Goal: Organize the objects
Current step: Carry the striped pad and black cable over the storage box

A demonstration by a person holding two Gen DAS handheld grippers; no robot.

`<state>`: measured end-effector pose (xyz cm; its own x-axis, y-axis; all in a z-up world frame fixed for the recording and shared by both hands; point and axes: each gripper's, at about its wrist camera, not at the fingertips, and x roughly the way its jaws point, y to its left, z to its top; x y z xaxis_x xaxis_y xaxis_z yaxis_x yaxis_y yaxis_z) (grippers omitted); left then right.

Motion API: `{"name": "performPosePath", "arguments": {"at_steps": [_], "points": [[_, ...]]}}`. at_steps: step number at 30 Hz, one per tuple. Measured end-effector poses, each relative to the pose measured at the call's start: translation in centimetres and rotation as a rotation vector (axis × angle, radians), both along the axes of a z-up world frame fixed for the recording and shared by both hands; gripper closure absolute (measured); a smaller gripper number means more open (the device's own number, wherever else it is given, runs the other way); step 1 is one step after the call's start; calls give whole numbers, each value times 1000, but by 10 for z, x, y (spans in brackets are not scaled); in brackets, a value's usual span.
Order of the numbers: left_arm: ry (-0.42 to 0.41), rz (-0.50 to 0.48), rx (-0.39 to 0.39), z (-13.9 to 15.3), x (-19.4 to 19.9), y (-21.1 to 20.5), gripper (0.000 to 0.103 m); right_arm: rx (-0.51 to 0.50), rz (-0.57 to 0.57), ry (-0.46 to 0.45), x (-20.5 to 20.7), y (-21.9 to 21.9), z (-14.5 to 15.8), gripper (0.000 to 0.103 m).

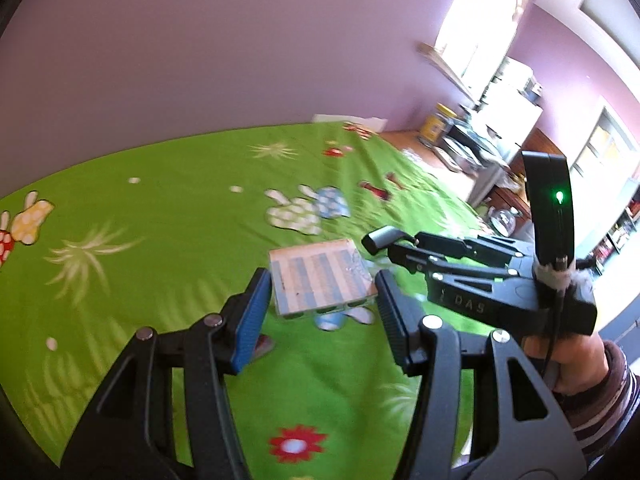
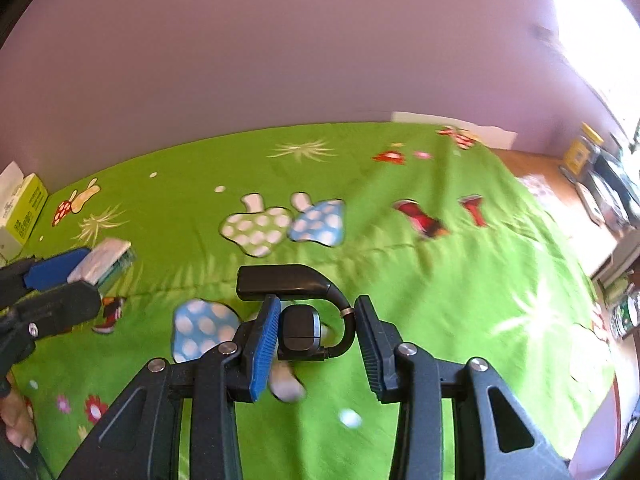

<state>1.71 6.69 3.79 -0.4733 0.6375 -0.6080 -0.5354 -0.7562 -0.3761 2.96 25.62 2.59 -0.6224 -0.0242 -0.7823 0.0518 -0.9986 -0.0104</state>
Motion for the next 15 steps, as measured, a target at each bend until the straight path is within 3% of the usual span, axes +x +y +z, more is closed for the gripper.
{"name": "performPosePath", "arguments": {"at_steps": [15], "points": [[7, -216, 12, 2, 64, 105, 46, 40, -237, -9, 102, 115, 27, 63]]}}
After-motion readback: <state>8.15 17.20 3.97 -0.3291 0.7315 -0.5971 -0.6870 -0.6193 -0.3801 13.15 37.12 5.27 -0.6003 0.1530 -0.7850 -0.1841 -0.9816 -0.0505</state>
